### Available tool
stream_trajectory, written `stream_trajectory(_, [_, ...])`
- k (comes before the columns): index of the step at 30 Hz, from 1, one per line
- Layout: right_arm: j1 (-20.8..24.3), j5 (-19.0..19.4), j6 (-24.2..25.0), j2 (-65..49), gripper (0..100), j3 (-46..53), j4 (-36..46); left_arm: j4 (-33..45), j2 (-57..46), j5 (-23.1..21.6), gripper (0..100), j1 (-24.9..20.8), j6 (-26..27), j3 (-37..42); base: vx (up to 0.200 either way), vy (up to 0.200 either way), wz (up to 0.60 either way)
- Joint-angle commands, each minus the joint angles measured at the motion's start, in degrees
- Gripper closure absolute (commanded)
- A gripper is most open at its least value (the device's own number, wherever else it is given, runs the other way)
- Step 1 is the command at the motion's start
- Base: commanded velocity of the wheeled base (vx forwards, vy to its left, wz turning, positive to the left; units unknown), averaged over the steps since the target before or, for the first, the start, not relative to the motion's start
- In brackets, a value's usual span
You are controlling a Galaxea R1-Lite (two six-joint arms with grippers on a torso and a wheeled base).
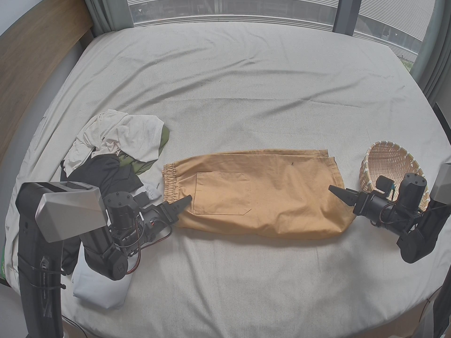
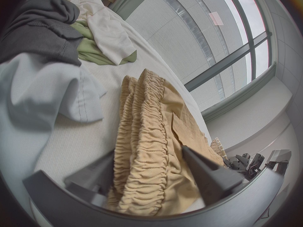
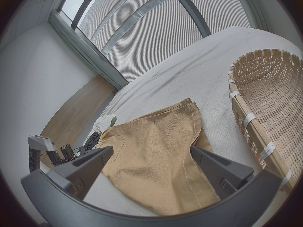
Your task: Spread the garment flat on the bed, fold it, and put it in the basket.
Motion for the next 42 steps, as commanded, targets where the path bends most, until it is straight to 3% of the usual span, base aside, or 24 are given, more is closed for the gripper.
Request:
stream_trajectory(1, [0.2, 0.0, 0.0, 0.2, 0, 0.1, 0.0, -0.4, -0.9, 0.0, 100, 0.3, 0.0, 1.1, 0.000, 0.000, 0.00])
stream_trajectory(18, [1.3, 0.1, -0.1, -0.1, 0, 1.7, 0.0, -1.6, -12.8, -1.2, 100, 0.7, 0.7, 22.8, 0.000, 0.000, 0.00])
stream_trajectory(31, [1.2, 0.2, -0.2, -0.2, 0, 1.8, -1.2, -1.7, -15.1, -1.1, 100, 0.8, 1.2, 28.9, 0.000, 0.000, 0.00])
stream_trajectory(36, [1.2, 0.2, -0.1, -0.2, 0, 1.7, -1.2, -1.7, -15.9, -1.8, 100, 4.0, 5.4, 32.5, 0.000, 0.000, 0.00])
stream_trajectory(42, [1.5, 0.2, -0.1, -1.0, 0, 1.7, -1.2, -1.7, -17.9, -2.7, 100, 7.6, 6.1, 34.9, 0.000, 0.000, 0.00])
